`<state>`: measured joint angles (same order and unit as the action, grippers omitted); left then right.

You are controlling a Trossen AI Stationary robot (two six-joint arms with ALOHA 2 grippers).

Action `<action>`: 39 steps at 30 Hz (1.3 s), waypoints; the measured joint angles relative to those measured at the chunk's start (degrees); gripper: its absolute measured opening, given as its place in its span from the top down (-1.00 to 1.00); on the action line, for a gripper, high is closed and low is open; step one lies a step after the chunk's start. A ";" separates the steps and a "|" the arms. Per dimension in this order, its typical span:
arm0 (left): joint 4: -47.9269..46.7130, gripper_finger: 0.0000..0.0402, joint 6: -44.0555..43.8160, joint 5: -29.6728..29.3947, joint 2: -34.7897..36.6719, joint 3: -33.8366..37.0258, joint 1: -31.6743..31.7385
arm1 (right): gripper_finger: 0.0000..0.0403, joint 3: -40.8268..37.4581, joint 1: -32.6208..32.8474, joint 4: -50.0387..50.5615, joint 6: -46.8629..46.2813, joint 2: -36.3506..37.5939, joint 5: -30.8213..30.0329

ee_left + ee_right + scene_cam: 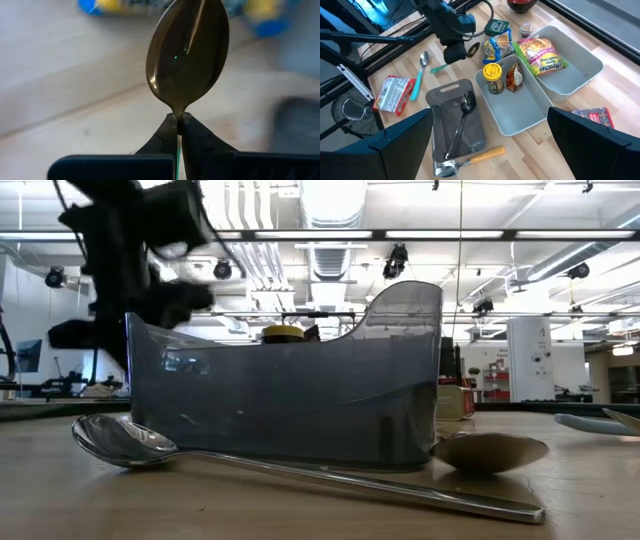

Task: Pick & Place Food Item
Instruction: Put the green spoon into the black bin

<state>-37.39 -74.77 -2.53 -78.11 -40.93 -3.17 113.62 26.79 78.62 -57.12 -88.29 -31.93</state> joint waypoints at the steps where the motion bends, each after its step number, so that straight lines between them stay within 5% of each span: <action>1: 0.33 0.99 0.02 -0.51 1.21 -0.34 0.04 | -0.93 -0.08 0.09 -0.08 -0.07 0.00 -0.42; 8: 2.46 0.99 -0.10 -3.85 10.11 -1.22 -1.03 | -0.93 -0.47 1.13 -3.07 -0.61 0.00 -4.03; 16: 16.62 0.99 -1.24 -9.55 18.06 -1.11 -4.86 | -0.93 -3.89 1.09 -8.66 1.05 0.00 -4.28; 23: 29.53 0.99 0.29 -12.99 18.25 -1.13 -7.78 | -0.93 -4.83 1.08 -8.84 3.75 0.06 -4.26; 39: 37.19 0.99 -6.39 -18.48 17.27 -1.18 -13.61 | -0.93 -3.27 1.07 -9.05 4.20 -0.21 -4.12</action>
<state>-0.20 -81.16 -21.01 -60.84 -42.11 -16.79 110.34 27.86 69.57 -52.93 -88.50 -36.05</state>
